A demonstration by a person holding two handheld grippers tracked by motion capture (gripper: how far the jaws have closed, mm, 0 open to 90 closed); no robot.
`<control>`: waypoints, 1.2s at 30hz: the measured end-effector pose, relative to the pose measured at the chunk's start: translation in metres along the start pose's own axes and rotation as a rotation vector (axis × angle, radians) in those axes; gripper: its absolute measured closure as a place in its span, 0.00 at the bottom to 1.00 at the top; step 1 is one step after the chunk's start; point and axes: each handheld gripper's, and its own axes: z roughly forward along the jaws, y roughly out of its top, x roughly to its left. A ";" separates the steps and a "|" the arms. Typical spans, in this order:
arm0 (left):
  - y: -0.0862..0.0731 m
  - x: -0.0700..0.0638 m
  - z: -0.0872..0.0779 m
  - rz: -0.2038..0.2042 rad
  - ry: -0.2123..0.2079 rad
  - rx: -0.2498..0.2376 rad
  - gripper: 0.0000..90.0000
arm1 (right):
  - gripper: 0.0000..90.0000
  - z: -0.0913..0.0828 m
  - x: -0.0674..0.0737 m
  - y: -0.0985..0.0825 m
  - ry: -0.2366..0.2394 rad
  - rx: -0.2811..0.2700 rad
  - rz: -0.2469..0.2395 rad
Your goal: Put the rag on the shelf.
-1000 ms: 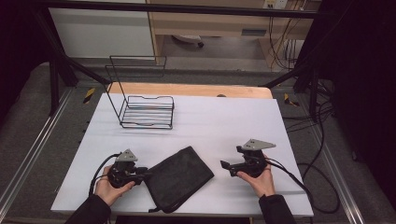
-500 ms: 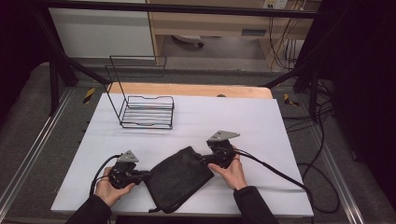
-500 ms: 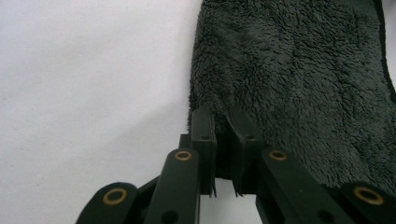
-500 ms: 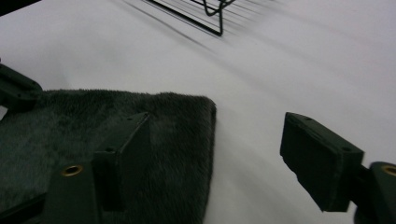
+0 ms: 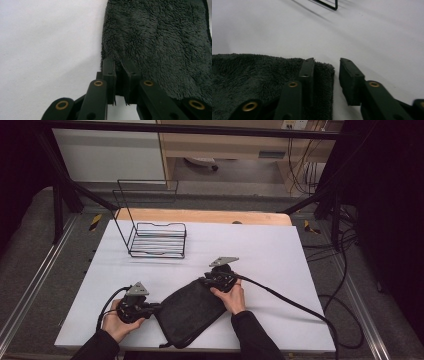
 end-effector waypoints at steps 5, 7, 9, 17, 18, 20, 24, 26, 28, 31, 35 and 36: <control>0.000 0.000 -0.001 -0.001 0.001 -0.001 0.92 | 0.91 0.001 -0.001 0.001 0.029 0.008 0.005; 0.001 0.000 -0.002 -0.006 0.001 -0.006 0.92 | 0.94 0.000 -0.001 0.004 0.032 0.006 0.003; 0.001 0.000 -0.002 -0.013 0.001 -0.008 0.92 | 0.95 -0.001 0.001 0.010 0.025 -0.002 -0.013; 0.000 -0.003 -0.007 -0.043 0.016 -0.031 0.92 | 0.96 0.014 0.011 0.042 -0.009 -0.019 -0.087; 0.000 -0.005 -0.009 -0.042 0.024 -0.038 0.92 | 0.96 0.018 0.012 0.046 -0.013 -0.020 -0.093; 0.000 -0.007 -0.010 -0.045 0.027 -0.044 0.92 | 0.96 0.021 0.012 0.048 -0.013 -0.020 -0.099; -0.004 -0.012 -0.010 -0.057 0.044 -0.042 0.91 | 0.96 0.044 0.017 0.054 -0.006 -0.007 -0.140; -0.005 -0.012 -0.009 -0.058 0.055 -0.035 0.90 | 0.94 0.051 0.018 0.052 -0.010 0.007 -0.143; -0.005 -0.010 -0.009 -0.065 0.048 -0.040 0.88 | 0.85 0.053 0.017 0.049 -0.025 0.012 -0.138; -0.005 -0.008 -0.012 -0.062 0.046 -0.042 0.79 | 0.65 0.040 0.015 0.050 -0.036 -0.021 -0.101; -0.004 -0.004 -0.018 -0.061 0.056 -0.070 0.68 | 0.49 0.013 0.010 0.047 -0.061 -0.033 -0.080; -0.003 -0.002 -0.019 -0.059 0.059 -0.071 0.68 | 0.47 0.004 0.009 0.042 -0.063 -0.029 -0.071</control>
